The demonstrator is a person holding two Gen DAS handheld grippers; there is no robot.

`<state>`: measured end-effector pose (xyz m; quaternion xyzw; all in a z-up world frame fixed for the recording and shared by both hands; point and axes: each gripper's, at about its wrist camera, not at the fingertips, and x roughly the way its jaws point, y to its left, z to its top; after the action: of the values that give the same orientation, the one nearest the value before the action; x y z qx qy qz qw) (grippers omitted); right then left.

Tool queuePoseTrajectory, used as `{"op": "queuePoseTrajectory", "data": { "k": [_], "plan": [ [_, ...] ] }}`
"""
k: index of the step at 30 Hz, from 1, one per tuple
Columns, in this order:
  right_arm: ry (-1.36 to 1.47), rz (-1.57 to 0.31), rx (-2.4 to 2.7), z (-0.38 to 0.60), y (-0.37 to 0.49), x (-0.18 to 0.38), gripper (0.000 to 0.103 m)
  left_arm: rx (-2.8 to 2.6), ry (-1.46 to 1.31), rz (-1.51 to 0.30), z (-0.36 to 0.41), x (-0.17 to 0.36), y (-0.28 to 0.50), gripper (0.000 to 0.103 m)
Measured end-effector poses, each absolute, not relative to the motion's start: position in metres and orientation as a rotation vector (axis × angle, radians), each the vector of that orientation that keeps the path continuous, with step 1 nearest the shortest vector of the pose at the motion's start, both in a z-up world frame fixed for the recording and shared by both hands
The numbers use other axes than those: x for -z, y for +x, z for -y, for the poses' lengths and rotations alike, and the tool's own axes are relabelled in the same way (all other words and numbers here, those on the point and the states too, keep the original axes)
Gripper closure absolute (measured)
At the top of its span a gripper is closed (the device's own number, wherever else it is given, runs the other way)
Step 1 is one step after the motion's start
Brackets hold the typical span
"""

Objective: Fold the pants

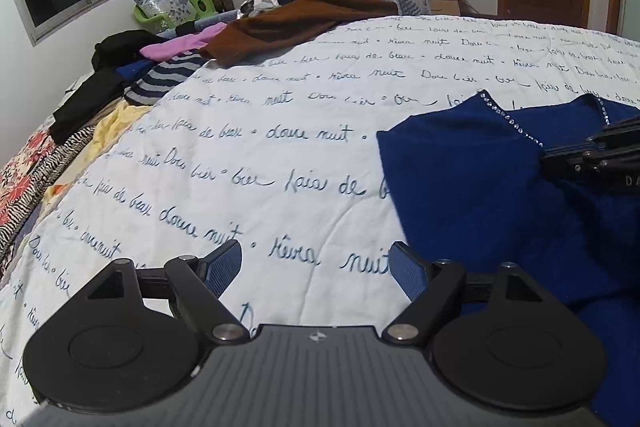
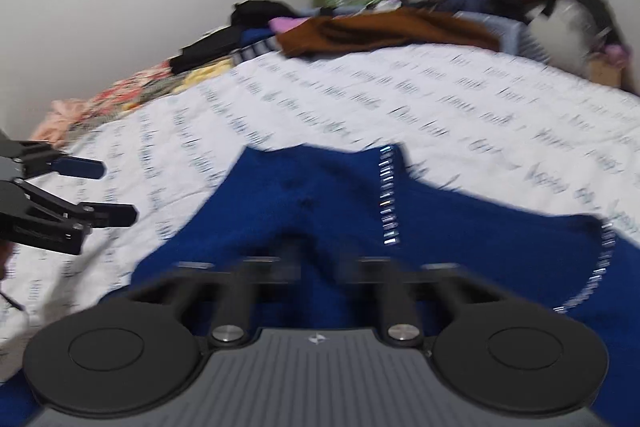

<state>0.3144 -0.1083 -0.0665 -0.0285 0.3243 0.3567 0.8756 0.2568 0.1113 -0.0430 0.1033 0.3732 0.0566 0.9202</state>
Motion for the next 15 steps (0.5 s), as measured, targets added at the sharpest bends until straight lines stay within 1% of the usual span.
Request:
{"op": "queuePoseTrajectory", "data": {
  "k": [1,5,9,12,14,15],
  "plan": [
    [-0.087,-0.661,-0.749,0.104,0.309,0.065,0.099,-0.121,0.203,-0.764,-0.113,0.042,0.256,0.022],
    [-0.030,-0.607,-0.732,0.086,0.314,0.053,0.099,-0.112,0.145,-0.767,-0.107,0.042,0.256,0.022],
    [-0.071,-0.636,-0.619,0.071,0.322,0.054,0.098,-0.060,0.123,-0.778,-0.097,0.043,0.248,0.022],
    [-0.130,-0.644,-0.532,0.083,0.301,0.050,0.097,-0.016,0.121,-0.794,-0.095,0.044,0.229,0.022],
    [-0.129,-0.645,-0.502,0.106,0.275,0.045,0.095,0.038,0.107,-0.801,-0.095,0.044,0.210,0.019],
    [-0.118,-0.667,-0.503,0.120,0.262,0.044,0.093,0.057,0.102,-0.806,-0.094,0.045,0.201,0.018]
  ]
}}
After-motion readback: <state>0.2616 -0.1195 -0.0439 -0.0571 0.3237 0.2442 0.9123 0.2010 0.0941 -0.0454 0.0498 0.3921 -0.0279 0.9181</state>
